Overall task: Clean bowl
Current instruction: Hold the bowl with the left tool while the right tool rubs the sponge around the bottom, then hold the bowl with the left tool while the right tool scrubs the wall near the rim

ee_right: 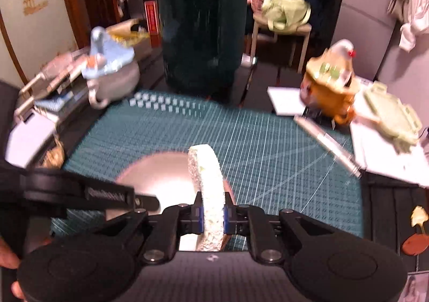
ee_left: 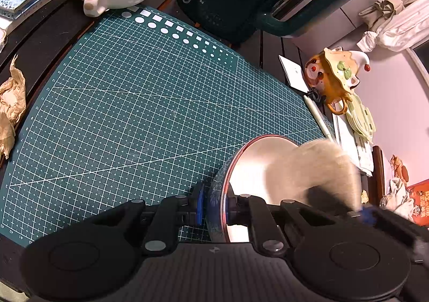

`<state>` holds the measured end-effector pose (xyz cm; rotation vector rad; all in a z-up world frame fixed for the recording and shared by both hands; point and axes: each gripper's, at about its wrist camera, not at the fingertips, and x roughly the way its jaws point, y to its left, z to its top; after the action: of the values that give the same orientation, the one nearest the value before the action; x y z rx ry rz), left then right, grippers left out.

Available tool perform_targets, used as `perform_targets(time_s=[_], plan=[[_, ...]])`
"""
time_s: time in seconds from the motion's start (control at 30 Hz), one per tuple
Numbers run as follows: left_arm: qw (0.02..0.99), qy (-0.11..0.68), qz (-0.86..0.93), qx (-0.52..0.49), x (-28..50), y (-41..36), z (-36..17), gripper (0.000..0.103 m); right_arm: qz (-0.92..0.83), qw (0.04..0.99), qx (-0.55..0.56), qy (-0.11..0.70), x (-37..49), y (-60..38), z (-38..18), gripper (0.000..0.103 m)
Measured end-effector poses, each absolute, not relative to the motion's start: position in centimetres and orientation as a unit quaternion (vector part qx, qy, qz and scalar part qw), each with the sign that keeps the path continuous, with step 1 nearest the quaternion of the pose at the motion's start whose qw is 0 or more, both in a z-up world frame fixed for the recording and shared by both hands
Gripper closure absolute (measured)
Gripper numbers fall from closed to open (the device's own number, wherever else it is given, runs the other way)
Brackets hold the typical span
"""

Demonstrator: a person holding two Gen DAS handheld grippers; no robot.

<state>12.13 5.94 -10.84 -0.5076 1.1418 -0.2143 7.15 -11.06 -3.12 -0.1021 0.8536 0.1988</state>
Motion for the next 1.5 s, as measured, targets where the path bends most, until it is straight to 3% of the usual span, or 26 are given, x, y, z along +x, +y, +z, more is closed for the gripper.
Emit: perform_targets(time_s=[0.07, 0.2, 0.43, 0.9, 1.23, 1.5], plan=[[0.806, 0.533, -0.100, -0.237, 12.1, 5.9, -10.8, 0.091, 0.104, 0.912, -0.041, 0.395, 6.9, -11.4, -2.1, 0.091], [0.807, 0.533, -0.099, -0.235, 12.1, 5.8, -10.7, 0.091, 0.149, 0.888, 0.014, 0.434, 8.0, -11.7, -3.3, 0.091], [0.807, 0.532, -0.099, -0.235, 12.1, 5.8, -10.7, 0.091, 0.153, 0.863, -0.007, 0.481, 9.0, -10.0, -7.0, 0.091], [0.808, 0.532, -0.097, -0.235, 12.0, 5.6, -10.6, 0.091, 0.096, 0.916, -0.067, 0.383, 6.8, -11.3, -1.9, 0.091], [0.808, 0.532, -0.097, -0.235, 12.1, 5.7, -10.6, 0.091, 0.172, 0.855, -0.013, 0.489, 8.8, -9.5, -7.1, 0.091], [0.808, 0.531, -0.096, -0.236, 12.1, 5.8, -10.4, 0.090, 0.102, 0.890, -0.095, 0.435, 7.7, -9.3, -6.0, 0.092]])
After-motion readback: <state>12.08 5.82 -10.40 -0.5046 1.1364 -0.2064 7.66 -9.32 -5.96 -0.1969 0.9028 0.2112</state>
